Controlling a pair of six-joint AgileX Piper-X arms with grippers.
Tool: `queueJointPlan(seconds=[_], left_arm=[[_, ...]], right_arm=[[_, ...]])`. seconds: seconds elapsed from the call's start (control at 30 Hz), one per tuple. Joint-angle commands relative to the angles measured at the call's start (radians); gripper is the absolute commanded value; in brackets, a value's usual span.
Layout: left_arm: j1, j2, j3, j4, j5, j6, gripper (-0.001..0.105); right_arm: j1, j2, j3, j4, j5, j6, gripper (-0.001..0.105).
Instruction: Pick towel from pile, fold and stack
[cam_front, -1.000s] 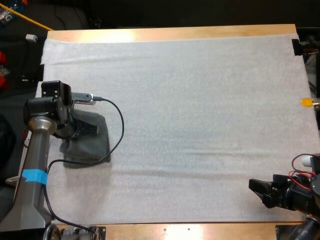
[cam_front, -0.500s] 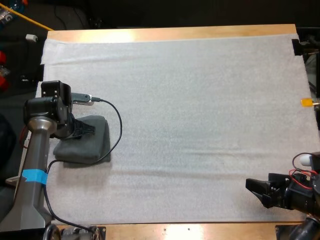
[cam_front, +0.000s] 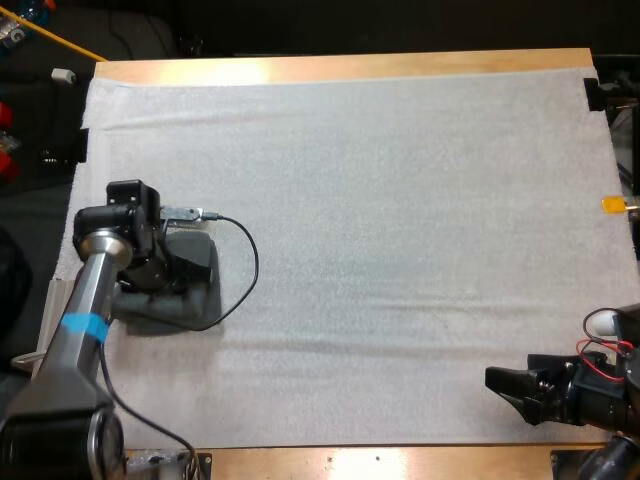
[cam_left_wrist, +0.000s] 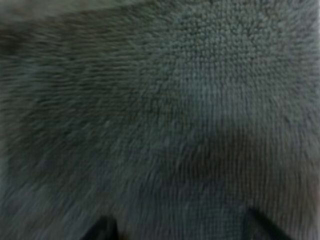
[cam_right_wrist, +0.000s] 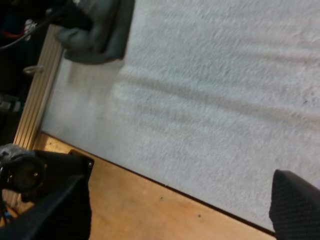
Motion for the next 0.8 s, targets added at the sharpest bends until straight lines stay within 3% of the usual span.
queueJointPlan(seconds=[0.0, 0.27, 0.47, 0.63, 0.77], left_arm=[[0.0, 0.012, 0.0, -0.007, 0.02, -0.009, 0.051], [0.0, 0.068, 0.0, -0.006, 0.041, -0.009, 0.051], [0.0, 0.047, -0.072, -0.022, 0.052, -0.009, 0.051], [0.0, 0.049, -0.128, -0.092, 0.153, -0.062, 0.051], [0.0, 0.082, -0.128, -0.109, 0.169, -0.079, 0.051]], right_arm=[[-0.002, -0.001, 0.0, -0.013, -0.022, -0.007, 0.071], [-0.002, 0.001, 0.0, -0.1, -0.049, -0.003, 0.071], [-0.002, 0.001, 0.0, -0.149, -0.049, 0.0, 0.071], [-0.002, 0.001, 0.0, -0.148, -0.049, 0.021, 0.071], [-0.002, 0.001, 0.0, -0.148, -0.049, 0.043, 0.071]])
